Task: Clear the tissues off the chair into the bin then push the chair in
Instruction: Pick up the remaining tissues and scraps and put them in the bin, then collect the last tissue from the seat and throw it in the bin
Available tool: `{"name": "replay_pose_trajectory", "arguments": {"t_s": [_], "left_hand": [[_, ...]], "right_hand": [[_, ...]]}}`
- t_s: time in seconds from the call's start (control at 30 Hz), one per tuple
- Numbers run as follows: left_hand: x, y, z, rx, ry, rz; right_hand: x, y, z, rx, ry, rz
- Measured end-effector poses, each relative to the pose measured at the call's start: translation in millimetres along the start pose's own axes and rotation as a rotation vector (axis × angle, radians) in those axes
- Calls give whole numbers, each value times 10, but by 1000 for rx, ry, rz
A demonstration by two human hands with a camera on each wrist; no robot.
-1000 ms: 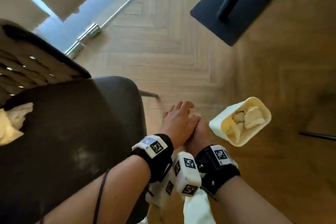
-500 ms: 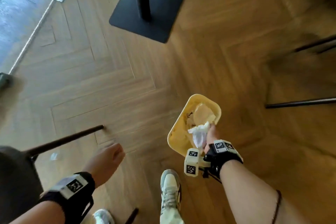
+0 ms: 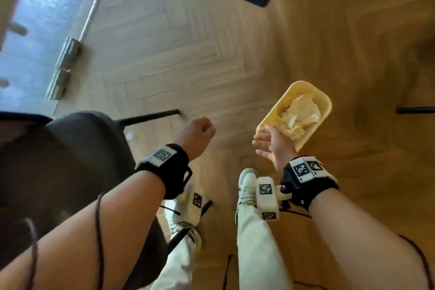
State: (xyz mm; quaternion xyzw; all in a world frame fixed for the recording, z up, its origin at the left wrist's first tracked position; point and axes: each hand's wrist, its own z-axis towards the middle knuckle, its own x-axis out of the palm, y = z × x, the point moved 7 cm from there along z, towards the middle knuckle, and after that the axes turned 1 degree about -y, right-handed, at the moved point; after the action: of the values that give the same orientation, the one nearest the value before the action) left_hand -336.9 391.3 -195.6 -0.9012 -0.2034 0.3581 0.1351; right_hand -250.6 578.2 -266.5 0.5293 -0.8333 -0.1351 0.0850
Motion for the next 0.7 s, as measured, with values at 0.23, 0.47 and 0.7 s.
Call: {"name": "replay_pose_trajectory", "arguments": {"t_s": [0.23, 0.47, 0.7], "left_hand": [[-987, 1199, -921, -120, -240, -220], [-2013, 3830, -2061, -560, -733, -116], [-2533, 5518, -1783, -543, -453, -66]], "right_hand": [[1773, -54, -1216, -358, 350, -620], [3348, -690, -2044, -643, 568, -1189], [4726, -1371, -2198, -854, 613, -1460]]}}
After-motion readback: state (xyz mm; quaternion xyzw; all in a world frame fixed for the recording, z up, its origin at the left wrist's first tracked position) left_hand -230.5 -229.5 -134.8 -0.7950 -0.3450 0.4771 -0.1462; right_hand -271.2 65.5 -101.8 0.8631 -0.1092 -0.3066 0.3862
